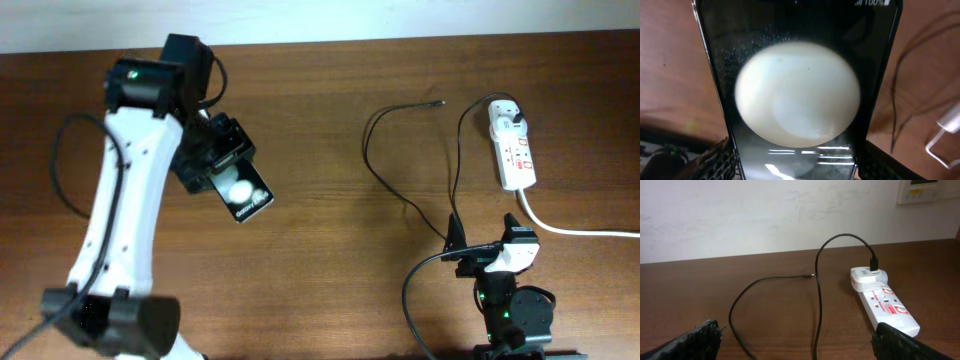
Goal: Plug charger to phone and switch on socket
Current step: 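Lift the phone and rotate it upright with the left gripper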
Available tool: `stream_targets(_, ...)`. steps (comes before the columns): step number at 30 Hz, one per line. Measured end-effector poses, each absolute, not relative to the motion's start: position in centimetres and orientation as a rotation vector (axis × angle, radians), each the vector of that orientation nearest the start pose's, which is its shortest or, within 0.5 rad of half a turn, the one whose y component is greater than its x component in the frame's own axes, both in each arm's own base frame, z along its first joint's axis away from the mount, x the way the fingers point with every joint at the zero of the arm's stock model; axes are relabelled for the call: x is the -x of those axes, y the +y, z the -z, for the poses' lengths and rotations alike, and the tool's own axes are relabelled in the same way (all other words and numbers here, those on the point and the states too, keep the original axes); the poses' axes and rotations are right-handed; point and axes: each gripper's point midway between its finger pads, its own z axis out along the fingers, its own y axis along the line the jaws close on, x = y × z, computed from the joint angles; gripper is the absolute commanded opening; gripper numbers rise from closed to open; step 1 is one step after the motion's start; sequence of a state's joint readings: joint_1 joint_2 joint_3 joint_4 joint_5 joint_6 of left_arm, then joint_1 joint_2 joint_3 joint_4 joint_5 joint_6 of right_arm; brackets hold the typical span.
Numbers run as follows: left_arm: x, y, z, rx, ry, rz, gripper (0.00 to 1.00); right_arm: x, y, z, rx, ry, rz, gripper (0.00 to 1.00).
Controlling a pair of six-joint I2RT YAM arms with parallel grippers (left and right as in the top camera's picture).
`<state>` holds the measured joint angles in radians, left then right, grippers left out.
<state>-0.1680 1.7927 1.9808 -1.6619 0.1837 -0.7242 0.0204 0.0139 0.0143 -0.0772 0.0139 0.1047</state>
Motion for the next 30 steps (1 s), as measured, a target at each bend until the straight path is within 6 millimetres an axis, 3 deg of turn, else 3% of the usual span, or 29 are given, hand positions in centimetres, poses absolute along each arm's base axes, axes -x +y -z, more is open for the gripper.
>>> stream_targets(3, -30.1, -8.7, -26.4, 0.796, 2.943, 0.399, 0.65, -24.6, 0.3, -15.8, -0.08, 1.646, -0.084, 0.99)
stream_targets(12, -30.0, -9.1, -26.4, 0.764, 2.961, 0.434, 0.68, -24.6, 0.3, -15.8, -0.08, 1.646, -0.084, 0.99)
stream_targets(17, -30.9, -10.8, -22.9, 0.699, 3.118, 0.506, 0.69, -24.6, 0.3, -15.8, -0.079, 1.646, -0.084, 0.99)
stream_targets(20, -30.2, -11.6, -19.2, 0.651, 3.261, 0.535, 0.69, -24.6, 0.3, -15.8, -0.079, 1.646, -0.084, 0.99)
stream_targets(23, -30.1, -13.3, -15.8, 0.624, 3.344, 0.701, 0.68, -24.6, 0.3, -15.8, -0.08, 1.646, -0.084, 0.99)
stream_targets(25, -29.6, -14.5, -15.8, 0.636, 3.358, 0.838, 0.65, -24.6, 0.3, -15.8, -0.08, 1.646, -0.084, 0.99)
stream_targets(29, -30.1, -17.4, -17.8, 0.629, 3.278, 1.203, 0.65, -24.6, 0.3, -15.8, -0.08, 1.646, -0.084, 0.99)
stream_targets(30, -30.1, -17.6, -18.0, 0.631, 3.273, 1.226, 0.65, -24.6, 0.3, -15.8, -0.08, 1.646, -0.084, 0.99)
